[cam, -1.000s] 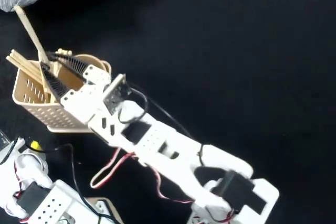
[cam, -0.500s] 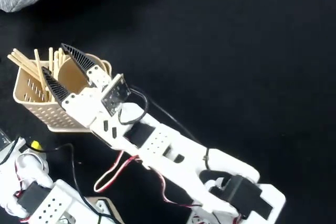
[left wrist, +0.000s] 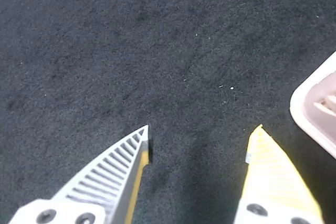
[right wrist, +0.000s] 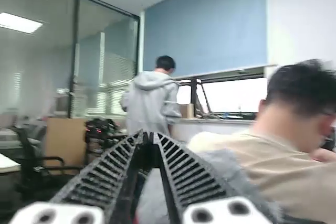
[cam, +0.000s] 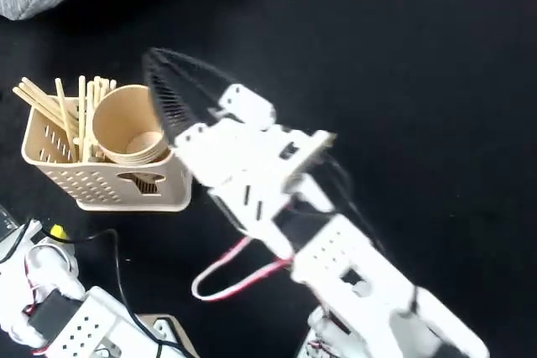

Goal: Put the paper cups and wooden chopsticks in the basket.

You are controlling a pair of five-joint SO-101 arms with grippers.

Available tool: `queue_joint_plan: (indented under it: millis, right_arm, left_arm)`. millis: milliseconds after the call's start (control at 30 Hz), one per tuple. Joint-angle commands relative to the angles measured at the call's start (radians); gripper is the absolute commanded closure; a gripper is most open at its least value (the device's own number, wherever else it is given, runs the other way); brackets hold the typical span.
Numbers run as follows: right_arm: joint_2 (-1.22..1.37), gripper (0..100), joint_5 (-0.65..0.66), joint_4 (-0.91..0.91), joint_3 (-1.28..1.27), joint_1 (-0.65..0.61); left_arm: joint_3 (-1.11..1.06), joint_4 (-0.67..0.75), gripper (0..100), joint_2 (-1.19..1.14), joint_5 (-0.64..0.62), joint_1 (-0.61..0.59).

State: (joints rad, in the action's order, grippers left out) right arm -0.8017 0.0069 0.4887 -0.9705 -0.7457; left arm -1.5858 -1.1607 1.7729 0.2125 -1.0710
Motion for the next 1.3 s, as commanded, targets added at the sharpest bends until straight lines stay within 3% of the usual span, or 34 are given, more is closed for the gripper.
queue_joint_plan:
  millis: [0, 133, 300, 400, 533, 800, 1267]
  right_arm:
    - [-0.234, 98.6, 0.000, -0.201, -0.042, 0.091]
    - [-0.489, 98.6, -0.002, -0.431, -0.116, 0.236]
    - [-0.705, 98.6, -0.002, -0.756, -0.200, 0.514]
    - [-0.796, 98.6, -0.002, -0.888, -0.262, 0.681]
    - [-0.897, 98.6, 0.005, -1.013, -0.403, 0.806]
    - [-1.069, 98.6, 0.003, -1.106, -0.717, 0.885]
    - [-1.064, 98.6, 0.005, -1.761, -0.716, 0.885]
  left_arm:
    - [0.002, 0.008, 70, 0.000, 0.005, 0.042]
    - [-0.030, 0.009, 73, 0.000, 0.017, 0.154]
    - [-0.062, -0.005, 82, 0.000, 0.155, 0.251]
    - [-0.090, -0.009, 86, 0.000, 0.206, 0.318]
    - [-0.094, -0.009, 92, 0.000, 0.239, 0.352]
    - [-0.116, -0.072, 94, 0.000, 0.244, 0.355]
    - [-0.116, -0.080, 94, -0.003, 0.238, 0.392]
